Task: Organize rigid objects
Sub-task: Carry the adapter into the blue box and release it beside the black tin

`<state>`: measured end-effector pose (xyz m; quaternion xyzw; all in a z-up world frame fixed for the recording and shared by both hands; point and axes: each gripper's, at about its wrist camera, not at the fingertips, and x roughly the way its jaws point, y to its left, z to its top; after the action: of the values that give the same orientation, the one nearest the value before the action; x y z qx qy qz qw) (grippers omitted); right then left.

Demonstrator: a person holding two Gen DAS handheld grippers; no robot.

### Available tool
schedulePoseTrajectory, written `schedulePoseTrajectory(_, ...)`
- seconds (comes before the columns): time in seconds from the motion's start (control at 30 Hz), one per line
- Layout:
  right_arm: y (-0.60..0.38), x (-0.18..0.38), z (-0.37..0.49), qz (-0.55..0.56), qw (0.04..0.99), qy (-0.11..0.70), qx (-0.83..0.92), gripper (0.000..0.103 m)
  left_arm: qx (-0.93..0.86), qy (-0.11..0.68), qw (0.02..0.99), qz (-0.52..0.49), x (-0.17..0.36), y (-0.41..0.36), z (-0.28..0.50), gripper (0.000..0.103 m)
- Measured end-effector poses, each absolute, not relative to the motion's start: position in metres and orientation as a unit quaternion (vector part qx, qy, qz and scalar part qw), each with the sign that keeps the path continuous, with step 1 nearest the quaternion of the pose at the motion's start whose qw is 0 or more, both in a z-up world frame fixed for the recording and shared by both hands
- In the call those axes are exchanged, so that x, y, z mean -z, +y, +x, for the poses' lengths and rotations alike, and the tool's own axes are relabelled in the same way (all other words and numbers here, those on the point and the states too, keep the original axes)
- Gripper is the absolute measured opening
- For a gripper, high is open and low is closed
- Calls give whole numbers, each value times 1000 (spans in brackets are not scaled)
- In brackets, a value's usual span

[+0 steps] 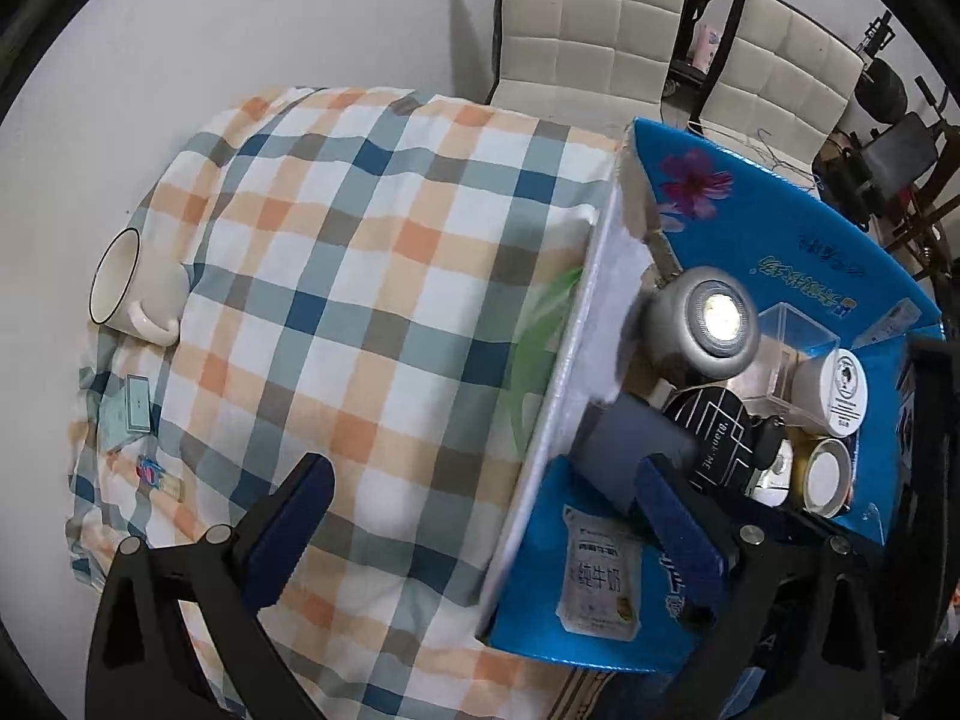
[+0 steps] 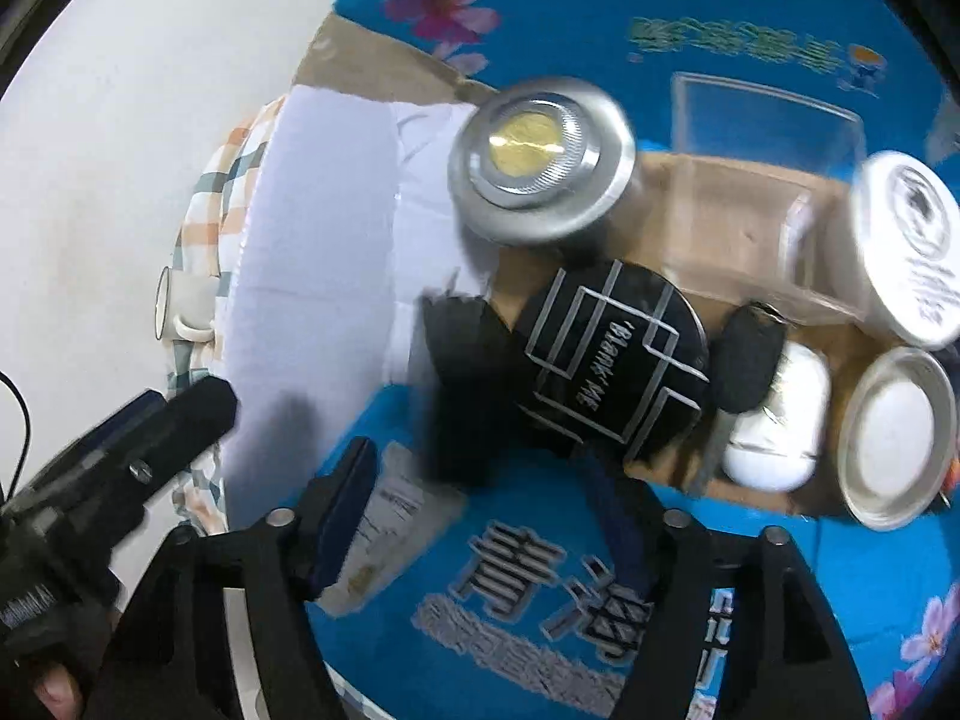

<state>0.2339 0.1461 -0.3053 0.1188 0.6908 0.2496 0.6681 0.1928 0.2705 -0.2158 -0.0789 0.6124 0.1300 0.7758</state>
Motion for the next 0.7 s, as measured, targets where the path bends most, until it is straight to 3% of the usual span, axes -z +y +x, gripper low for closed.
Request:
schedulePoseTrajectory(0.1, 128, 299, 226, 112, 682, 687, -226, 77, -126, 606, 782, -75, 207, 264, 191, 103)
schedulePoseTrajectory(0.23, 94, 289, 213, 93, 703, 688, -157, 88, -117, 598, 790, -68, 197, 250, 188, 103)
schedulePoseTrajectory(0.7, 32, 233, 210, -7, 769, 639, -17, 92, -80, 596, 798, -48, 188, 202, 177, 103)
